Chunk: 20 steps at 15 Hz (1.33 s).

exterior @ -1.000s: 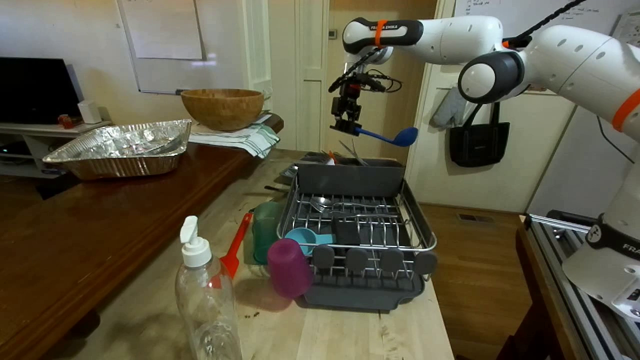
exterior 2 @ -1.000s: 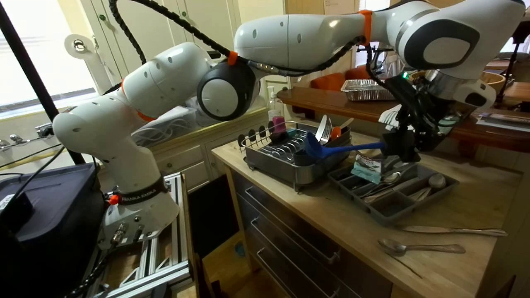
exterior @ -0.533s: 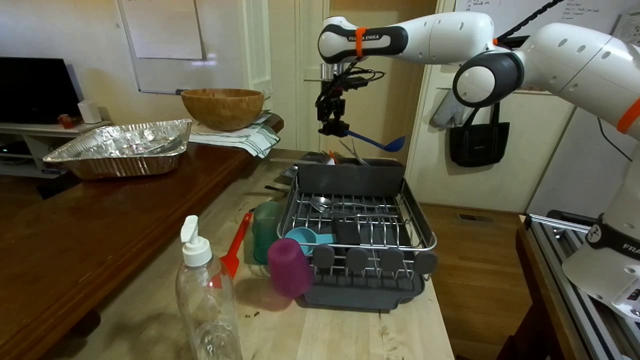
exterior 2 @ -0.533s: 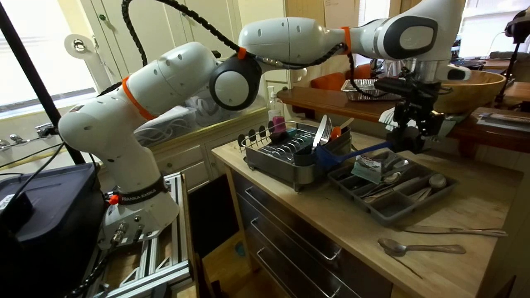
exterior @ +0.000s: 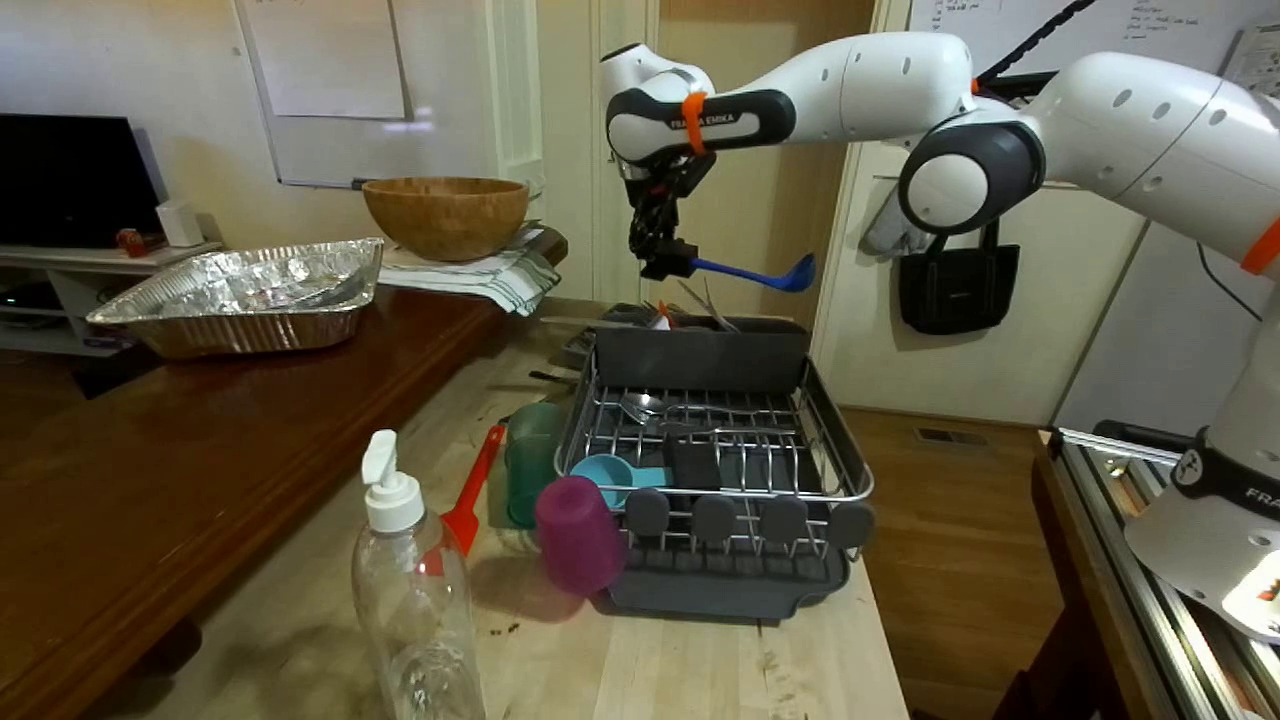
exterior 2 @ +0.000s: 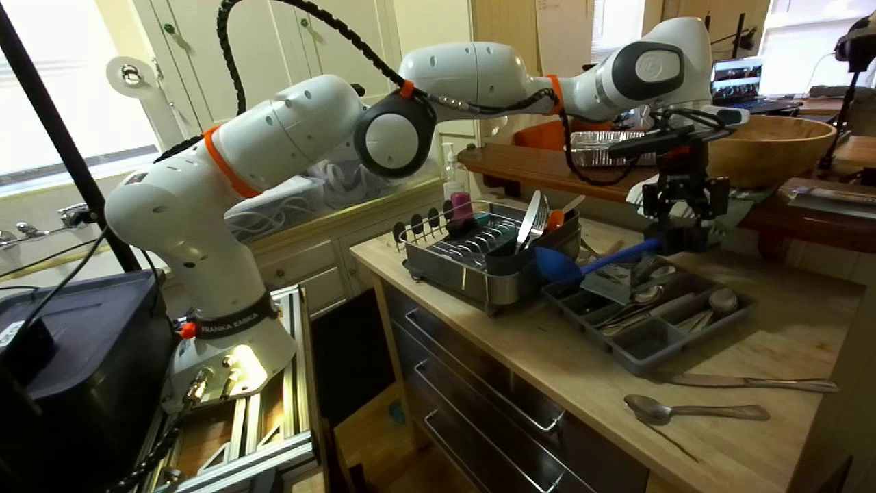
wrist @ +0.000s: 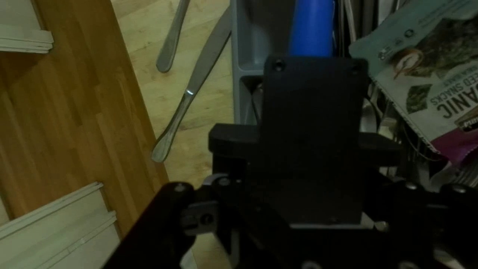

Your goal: Move the blue serving spoon to the next tray

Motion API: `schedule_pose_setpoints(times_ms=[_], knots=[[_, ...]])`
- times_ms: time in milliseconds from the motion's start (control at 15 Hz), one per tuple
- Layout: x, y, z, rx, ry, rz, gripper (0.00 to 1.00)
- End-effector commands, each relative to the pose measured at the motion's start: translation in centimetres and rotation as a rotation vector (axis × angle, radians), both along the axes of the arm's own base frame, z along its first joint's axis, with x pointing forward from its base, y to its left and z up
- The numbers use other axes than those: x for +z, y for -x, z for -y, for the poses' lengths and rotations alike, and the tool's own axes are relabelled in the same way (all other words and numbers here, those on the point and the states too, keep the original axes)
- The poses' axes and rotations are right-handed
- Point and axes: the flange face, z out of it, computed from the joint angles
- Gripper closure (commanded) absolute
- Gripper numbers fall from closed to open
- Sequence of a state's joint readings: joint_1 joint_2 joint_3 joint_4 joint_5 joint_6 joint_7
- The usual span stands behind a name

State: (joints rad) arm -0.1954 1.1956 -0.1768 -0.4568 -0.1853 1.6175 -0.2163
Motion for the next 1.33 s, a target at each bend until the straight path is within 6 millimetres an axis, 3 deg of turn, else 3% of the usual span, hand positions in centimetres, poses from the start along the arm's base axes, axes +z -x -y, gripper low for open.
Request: schedule_pose_setpoints(times_ms=[0,133,200,400,800,1267], knots=[[-0.1,0.0,-0.1,-0.001,-0.001,-0.002,0.36],[0.1,0.0,0.0,-0.001,-0.001,0.002,0.36],[0.2,0.0,0.0,-0.001,0.0,0.004,0.61],[-1.3,-1.6,0.0,0.011,0.064,0.112,0.61],[-5.4,-4.0,0.5,0.258,0.135,0.271,0.61],[-7.7,-3.9,-0.8,0.377,0.088,0.185,0.61]])
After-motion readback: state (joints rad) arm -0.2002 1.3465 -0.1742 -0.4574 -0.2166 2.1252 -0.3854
